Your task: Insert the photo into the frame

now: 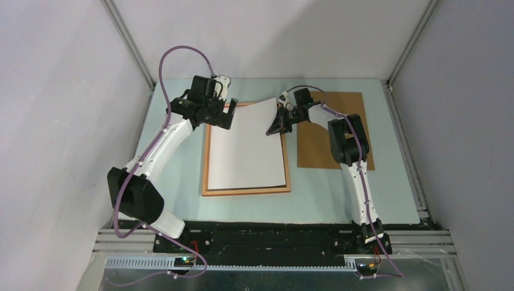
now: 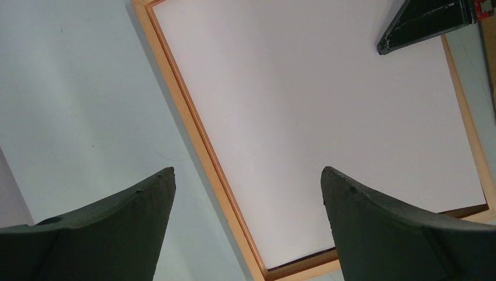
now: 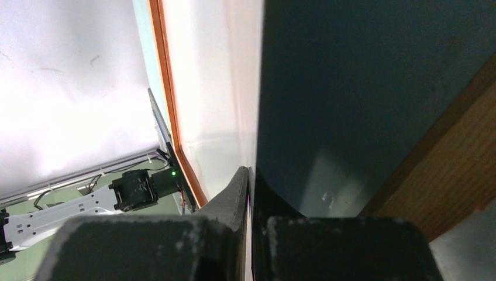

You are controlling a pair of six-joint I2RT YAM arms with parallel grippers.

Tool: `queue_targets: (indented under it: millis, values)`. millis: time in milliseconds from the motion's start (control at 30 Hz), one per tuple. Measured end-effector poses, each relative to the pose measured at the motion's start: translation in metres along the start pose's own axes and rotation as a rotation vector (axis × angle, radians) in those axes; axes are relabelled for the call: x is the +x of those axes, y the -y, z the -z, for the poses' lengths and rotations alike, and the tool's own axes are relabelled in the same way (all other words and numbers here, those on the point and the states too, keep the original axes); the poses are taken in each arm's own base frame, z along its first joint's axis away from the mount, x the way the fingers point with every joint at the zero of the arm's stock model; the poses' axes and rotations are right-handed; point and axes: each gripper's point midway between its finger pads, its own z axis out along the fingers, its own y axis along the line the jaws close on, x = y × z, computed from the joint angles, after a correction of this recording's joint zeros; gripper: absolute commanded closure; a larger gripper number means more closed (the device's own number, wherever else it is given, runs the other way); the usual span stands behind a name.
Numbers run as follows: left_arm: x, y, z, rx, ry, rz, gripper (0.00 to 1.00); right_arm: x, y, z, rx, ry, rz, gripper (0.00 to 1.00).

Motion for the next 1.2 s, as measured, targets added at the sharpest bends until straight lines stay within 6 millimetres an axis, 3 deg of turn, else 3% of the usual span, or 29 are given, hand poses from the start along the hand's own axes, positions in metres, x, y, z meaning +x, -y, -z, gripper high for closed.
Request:
queue_targets:
  millis: [167, 400, 1200]
  values:
    - [0.000, 0.000, 0.000, 0.000, 0.000, 0.000, 0.02, 0.000, 0.001, 0.000, 0.005, 0.000, 0.000, 0.85]
    - [0.000, 0.000, 0.000, 0.002, 0.000, 0.000, 0.01, 0.000, 0.004, 0.000, 0.024, 0.006, -0.001, 0.61]
    - [0.002, 0.001, -0.001, 0.008, -0.006, 0.000, 0.02, 0.000, 0.001, 0.017, 0.145, 0.036, 0.063, 0.41]
